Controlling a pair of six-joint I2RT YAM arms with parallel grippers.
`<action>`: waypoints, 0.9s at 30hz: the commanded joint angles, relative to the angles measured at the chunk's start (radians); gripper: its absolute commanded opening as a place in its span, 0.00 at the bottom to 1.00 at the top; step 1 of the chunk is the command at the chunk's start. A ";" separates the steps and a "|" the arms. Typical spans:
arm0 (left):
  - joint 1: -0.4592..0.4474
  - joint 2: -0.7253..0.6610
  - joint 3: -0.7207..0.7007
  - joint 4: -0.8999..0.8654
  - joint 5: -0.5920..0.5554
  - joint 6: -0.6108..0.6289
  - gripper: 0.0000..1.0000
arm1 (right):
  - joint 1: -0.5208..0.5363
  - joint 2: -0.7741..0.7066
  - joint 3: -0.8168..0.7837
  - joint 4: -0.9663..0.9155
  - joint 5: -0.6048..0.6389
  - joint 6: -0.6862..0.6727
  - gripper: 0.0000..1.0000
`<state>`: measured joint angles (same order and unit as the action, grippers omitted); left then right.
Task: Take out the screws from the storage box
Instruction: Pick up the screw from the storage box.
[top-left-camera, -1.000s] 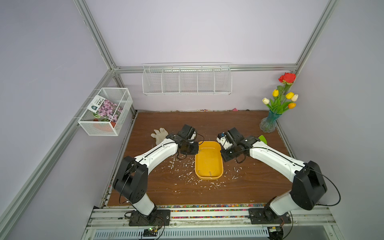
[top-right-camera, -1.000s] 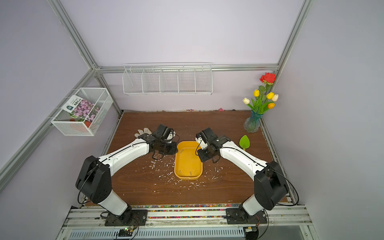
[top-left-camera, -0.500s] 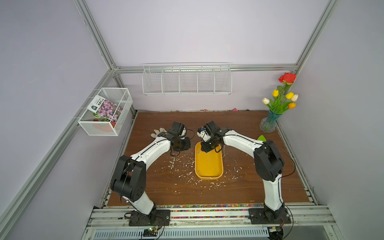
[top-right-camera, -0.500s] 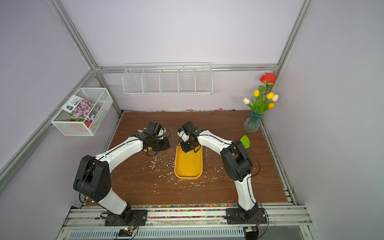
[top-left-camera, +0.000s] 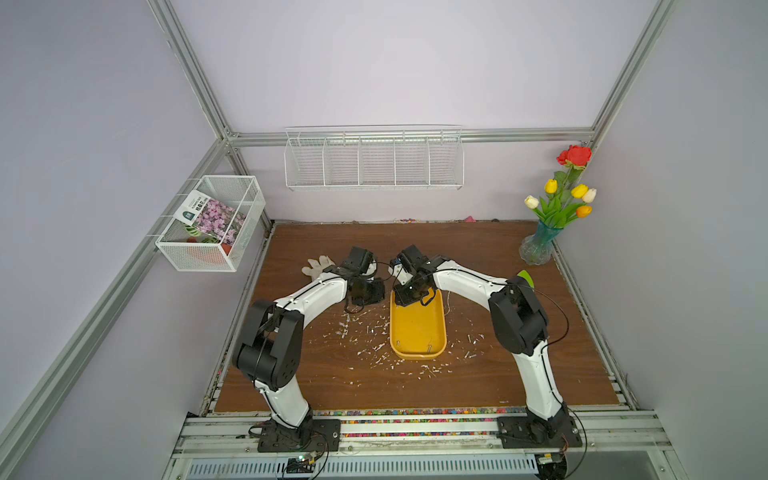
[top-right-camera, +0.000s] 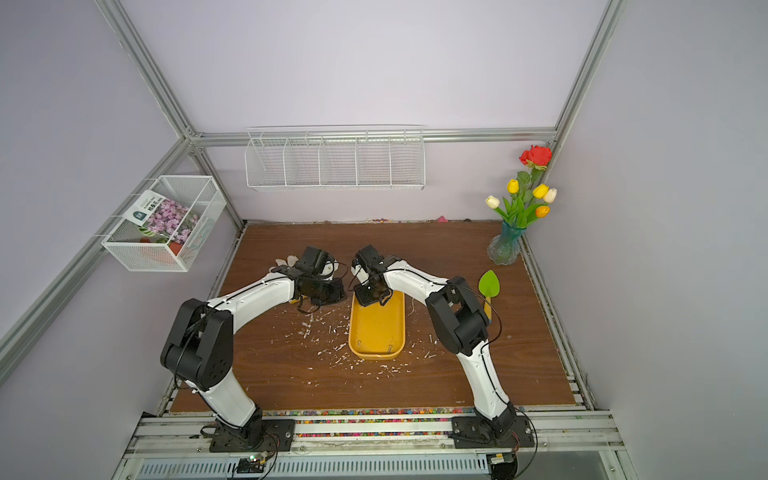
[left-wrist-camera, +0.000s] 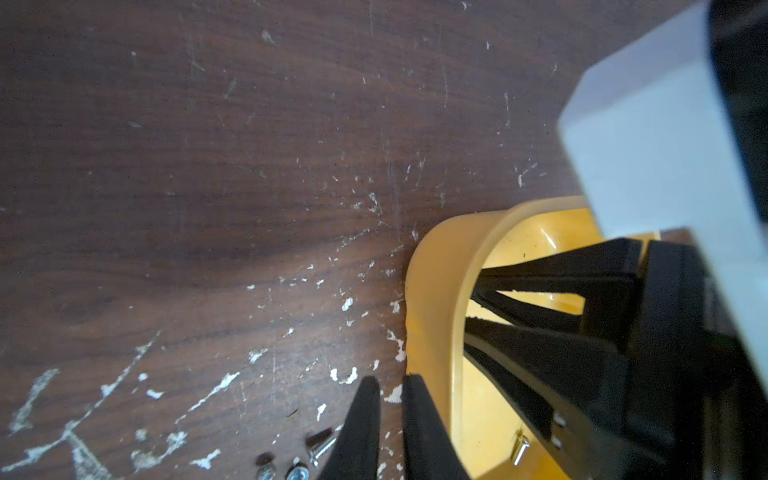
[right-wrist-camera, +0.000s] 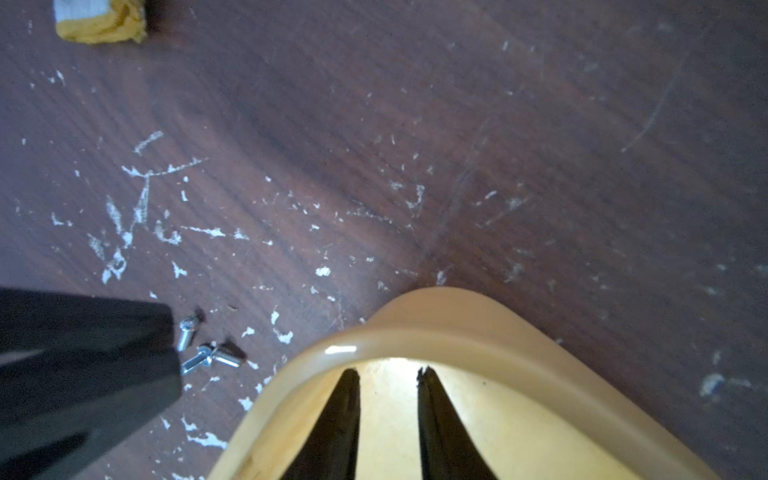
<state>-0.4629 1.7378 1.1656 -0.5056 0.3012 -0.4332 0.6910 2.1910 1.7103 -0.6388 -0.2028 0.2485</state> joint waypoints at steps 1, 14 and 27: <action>0.001 0.015 -0.016 0.030 0.022 0.010 0.17 | 0.013 0.029 0.014 -0.043 0.072 0.061 0.30; 0.001 0.053 -0.093 0.080 0.061 0.006 0.16 | 0.016 0.037 0.002 0.035 0.092 0.160 0.27; 0.000 0.054 -0.093 0.074 0.082 0.039 0.16 | 0.047 0.079 0.039 -0.068 0.189 0.121 0.29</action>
<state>-0.4629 1.7863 1.0752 -0.4419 0.3634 -0.4252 0.7101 2.2341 1.7237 -0.6247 -0.0864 0.4065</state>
